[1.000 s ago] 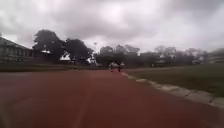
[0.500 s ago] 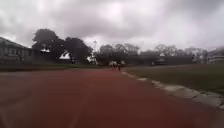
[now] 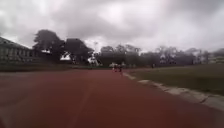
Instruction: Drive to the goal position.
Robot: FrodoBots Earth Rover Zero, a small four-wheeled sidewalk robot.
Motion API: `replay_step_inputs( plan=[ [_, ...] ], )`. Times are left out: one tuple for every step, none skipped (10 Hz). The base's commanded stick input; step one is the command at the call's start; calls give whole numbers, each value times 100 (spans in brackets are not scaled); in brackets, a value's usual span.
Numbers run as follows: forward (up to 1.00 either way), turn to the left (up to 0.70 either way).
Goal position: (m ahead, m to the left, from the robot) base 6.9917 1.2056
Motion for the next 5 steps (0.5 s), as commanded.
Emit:
replay_step_inputs(
  plan=[
    [50, 2],
    [50, 2],
    [50, 2],
    [50, 2],
    [50, 2]
  ],
)
